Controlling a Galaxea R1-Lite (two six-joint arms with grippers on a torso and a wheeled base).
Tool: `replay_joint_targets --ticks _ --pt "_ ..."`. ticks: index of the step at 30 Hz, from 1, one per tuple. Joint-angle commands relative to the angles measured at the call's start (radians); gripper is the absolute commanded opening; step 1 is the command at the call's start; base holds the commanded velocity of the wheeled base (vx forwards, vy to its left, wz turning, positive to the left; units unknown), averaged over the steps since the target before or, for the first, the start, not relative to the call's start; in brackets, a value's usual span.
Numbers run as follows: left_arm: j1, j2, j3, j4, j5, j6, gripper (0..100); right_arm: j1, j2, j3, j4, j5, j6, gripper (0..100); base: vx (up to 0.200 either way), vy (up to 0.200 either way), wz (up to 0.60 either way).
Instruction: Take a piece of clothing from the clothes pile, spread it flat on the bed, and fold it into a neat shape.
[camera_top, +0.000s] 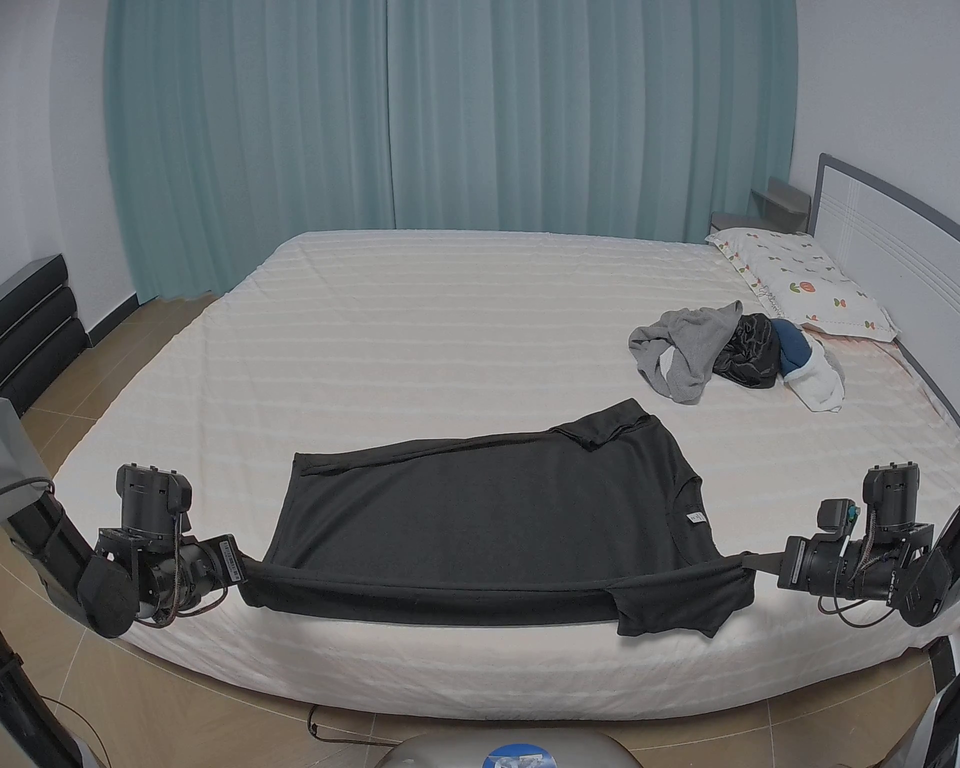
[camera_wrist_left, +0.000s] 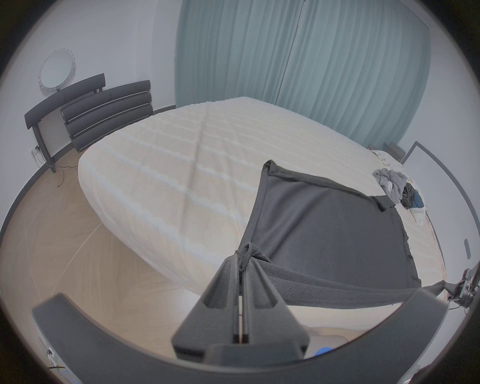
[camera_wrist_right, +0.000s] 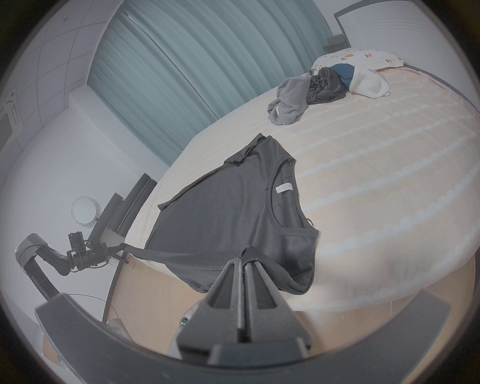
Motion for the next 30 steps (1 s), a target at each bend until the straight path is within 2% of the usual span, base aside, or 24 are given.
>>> replay_joint_targets --ticks 1,10,19,24,30 --pt "-0.002 0.021 -0.04 0.017 -0.002 -0.007 0 0.006 0.038 -0.035 0.002 -0.001 0.003 0 0.0 0.0 0.0" --pt "-0.005 0.145 -0.161 0.019 -0.002 -0.065 0 0.015 0.166 -0.162 0.011 -0.004 0.006 0 0.0 0.0 0.0" --pt "-0.005 0.269 -0.262 0.021 -0.002 -0.065 0 0.037 0.238 -0.314 0.139 -0.011 0.006 0 0.0 0.0 0.0" --pt "-0.007 0.314 -0.325 0.021 -0.001 -0.091 0 0.043 0.298 -0.375 0.143 -0.061 0.006 0 0.0 0.0 0.0" --pt "-0.007 0.34 -0.377 0.082 -0.002 -0.099 0 0.046 0.341 -0.423 0.156 -0.065 0.006 0 0.0 0.0 0.0"
